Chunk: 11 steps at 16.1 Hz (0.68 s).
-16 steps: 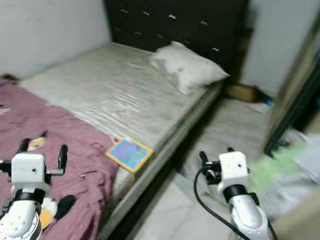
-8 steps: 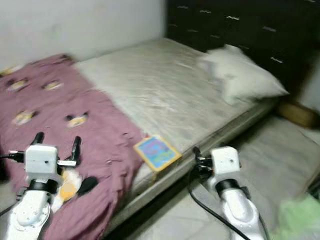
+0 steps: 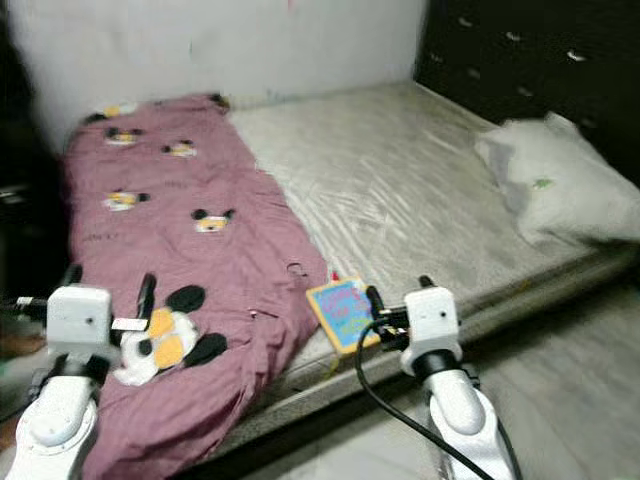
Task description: Clean up the room
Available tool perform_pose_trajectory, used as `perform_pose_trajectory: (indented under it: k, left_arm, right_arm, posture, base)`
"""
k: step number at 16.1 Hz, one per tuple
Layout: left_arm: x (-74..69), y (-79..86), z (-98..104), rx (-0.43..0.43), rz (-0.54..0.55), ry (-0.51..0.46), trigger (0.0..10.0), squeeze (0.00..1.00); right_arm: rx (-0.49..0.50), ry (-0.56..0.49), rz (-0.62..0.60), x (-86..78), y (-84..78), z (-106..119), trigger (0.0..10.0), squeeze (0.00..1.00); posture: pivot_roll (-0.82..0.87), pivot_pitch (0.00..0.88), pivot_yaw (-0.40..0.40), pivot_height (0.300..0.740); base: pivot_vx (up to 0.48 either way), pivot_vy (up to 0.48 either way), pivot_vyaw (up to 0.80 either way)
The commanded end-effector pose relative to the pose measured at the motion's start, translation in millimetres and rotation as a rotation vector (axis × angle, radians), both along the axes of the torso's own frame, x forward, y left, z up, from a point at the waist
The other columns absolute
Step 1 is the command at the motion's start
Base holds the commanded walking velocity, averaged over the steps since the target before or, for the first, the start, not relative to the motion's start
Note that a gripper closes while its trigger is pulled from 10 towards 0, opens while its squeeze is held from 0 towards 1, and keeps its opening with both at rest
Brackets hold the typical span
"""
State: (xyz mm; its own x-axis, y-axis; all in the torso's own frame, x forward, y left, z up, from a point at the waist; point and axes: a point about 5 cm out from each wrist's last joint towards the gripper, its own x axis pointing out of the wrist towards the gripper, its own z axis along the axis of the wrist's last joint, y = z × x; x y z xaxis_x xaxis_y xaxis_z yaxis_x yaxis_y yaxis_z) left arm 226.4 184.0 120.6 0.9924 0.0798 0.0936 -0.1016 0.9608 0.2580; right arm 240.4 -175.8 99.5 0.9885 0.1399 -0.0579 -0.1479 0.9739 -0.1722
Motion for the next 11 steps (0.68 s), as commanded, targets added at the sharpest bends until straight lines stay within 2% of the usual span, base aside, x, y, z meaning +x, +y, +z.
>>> perform_pose_trajectory:
  k: [1,11]
  left_arm:
    - [-0.5,-0.5,0.5,0.004,-0.013,0.0,10.0,0.0]
    - [3.6,-2.1,0.1,0.001,-0.032,0.001,10.0,0.0]
  right_arm:
    - [-0.003,-0.006,-0.013,1.4,-3.2,1.0,10.0,0.0]
    - [0.01,-0.014,-0.01,2.8,-1.3,0.4,10.0,0.0]
  posture:
    - [-0.11,0.0,-0.015,0.74]
    - [-0.11,0.0,-0.009,0.74]
  base:
    - [0.0,0.0,0.77]
    - [0.0,0.0,0.76]
